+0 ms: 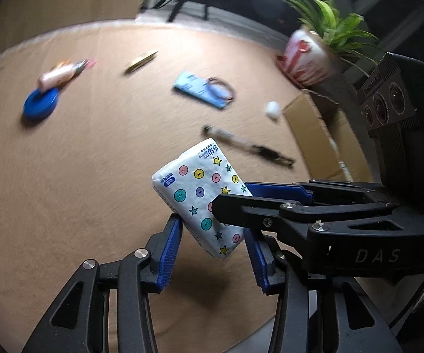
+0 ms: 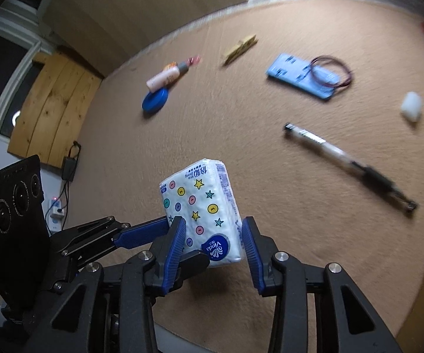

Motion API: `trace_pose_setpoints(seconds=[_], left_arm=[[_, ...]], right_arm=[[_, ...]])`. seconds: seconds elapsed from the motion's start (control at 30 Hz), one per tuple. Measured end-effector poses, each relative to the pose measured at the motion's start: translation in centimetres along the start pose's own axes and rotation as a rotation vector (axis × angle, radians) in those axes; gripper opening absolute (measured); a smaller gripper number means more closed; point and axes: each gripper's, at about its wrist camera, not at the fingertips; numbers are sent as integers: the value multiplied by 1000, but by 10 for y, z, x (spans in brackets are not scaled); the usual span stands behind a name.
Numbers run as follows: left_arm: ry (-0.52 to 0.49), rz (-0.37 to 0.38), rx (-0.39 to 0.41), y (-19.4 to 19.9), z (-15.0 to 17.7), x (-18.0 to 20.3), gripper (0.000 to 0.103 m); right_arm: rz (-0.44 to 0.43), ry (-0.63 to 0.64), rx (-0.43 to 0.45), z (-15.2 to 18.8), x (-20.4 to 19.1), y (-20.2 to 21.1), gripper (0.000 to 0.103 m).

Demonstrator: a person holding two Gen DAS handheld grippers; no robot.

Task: Organize objects
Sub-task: 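Lift the tissue pack with the right tool and carry it over the box, then open the right tool to drop the tissue pack into the box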

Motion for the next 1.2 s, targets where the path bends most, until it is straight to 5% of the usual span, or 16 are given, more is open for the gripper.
trace_pose_setpoints(seconds=[0.47, 0.77, 1.2], left_arm=[[-271, 115, 10, -25, -42, 133, 47], [-398, 179, -30, -58, -47, 208, 46], [-467, 203, -62, -86, -48, 248, 47]], right_arm=[[95, -151, 229, 28, 71, 111, 37], [145, -267, 303, 59, 126, 155, 37], [175, -339, 330, 77, 162, 175, 36]])
Point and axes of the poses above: each gripper's, at about its wrist camera, not at the fingertips, and y roughly against the way its jaws point, x to its right, z to its underside, and after that the axes turned 4 degrees about -y, right-handed
